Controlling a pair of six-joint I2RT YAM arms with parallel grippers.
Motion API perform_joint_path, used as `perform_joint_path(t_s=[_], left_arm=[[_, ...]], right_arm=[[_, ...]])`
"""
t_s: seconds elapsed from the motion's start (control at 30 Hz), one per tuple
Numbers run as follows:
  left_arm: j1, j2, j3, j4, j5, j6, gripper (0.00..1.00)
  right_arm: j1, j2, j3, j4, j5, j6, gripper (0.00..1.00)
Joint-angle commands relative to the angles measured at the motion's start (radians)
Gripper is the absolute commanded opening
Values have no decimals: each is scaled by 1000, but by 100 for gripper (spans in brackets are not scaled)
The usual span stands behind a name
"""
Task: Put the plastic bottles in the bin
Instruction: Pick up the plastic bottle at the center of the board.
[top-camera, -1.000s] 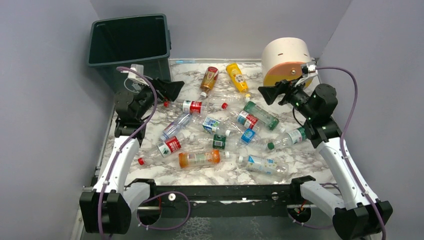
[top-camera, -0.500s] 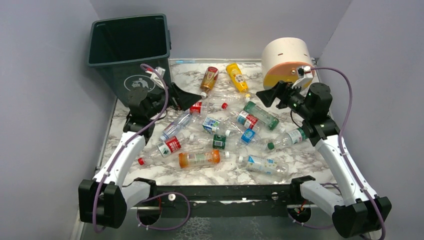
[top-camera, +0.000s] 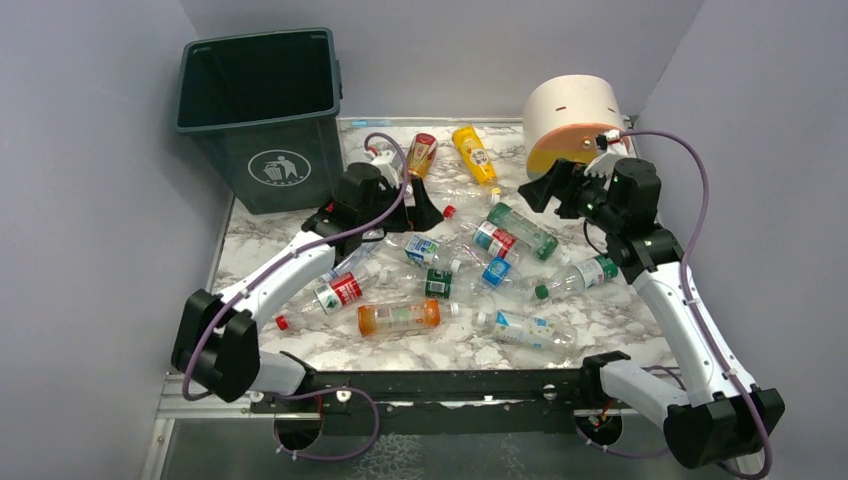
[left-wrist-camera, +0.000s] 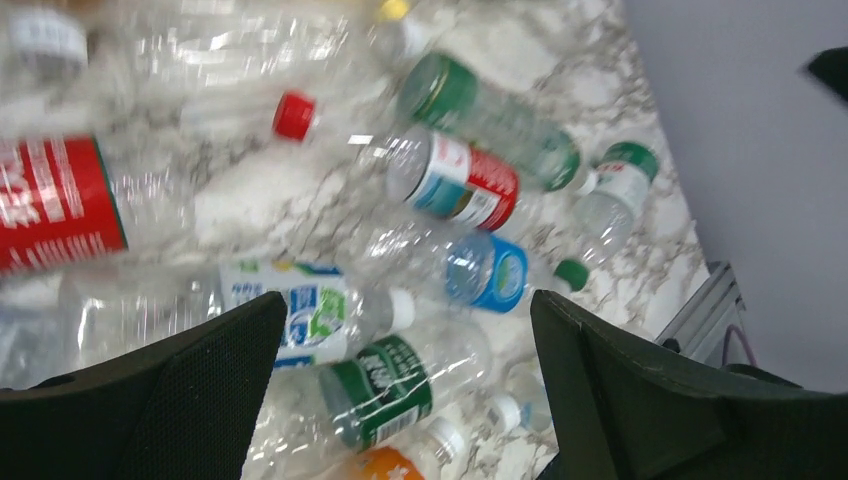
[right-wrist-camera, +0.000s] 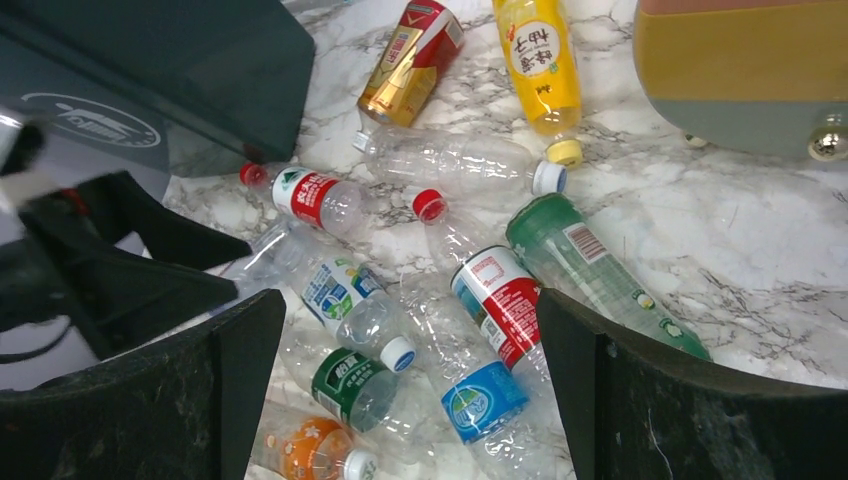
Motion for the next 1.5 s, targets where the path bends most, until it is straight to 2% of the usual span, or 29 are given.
perform_joint_path(t_s=[0.0, 0.13, 0.23, 0.37, 0.47, 0.6, 0.73, 0.8, 0.97, 1.13, 1.3, 1.47], left_arm=[[-7, 85, -65, 50, 37, -54, 99], [-75, 152, -3, -50, -92, 23, 99], [-80, 150, -15, -52, -165, 22, 99], [-69, 146, 7, -75, -279, 5, 99], [-2, 147, 27, -103, -325, -63, 99], [65, 153, 37, -90, -309, -129, 99], [67, 169, 90, -181, -333, -76, 99], [65, 144, 82, -187, -293, -29, 99], [-12, 111, 83, -199, -146, 111, 99], [-85, 138, 82, -232, -114, 145, 99], [-98, 151, 88, -305, -148, -7, 99], [-97, 124, 39, -296, -191, -185, 99]], right_arm=[[-3, -6, 30, -61, 53, -5, 100], [-3, 0, 6, -44, 18, 5, 100], [-2, 5, -26, -18, -18, 21, 99], [-2, 22, -48, 9, -59, 36, 99], [-2, 34, -57, 28, -82, 48, 100], [-2, 45, -72, 56, -125, 66, 100], [-2, 52, -77, 66, -153, 72, 100], [-3, 53, -86, 75, -166, 71, 100], [-2, 55, -108, 85, -158, 69, 100], [-2, 41, -102, 65, -146, 73, 100], [-2, 24, -77, 34, -148, 63, 100], [-2, 11, -78, 30, -149, 60, 100]])
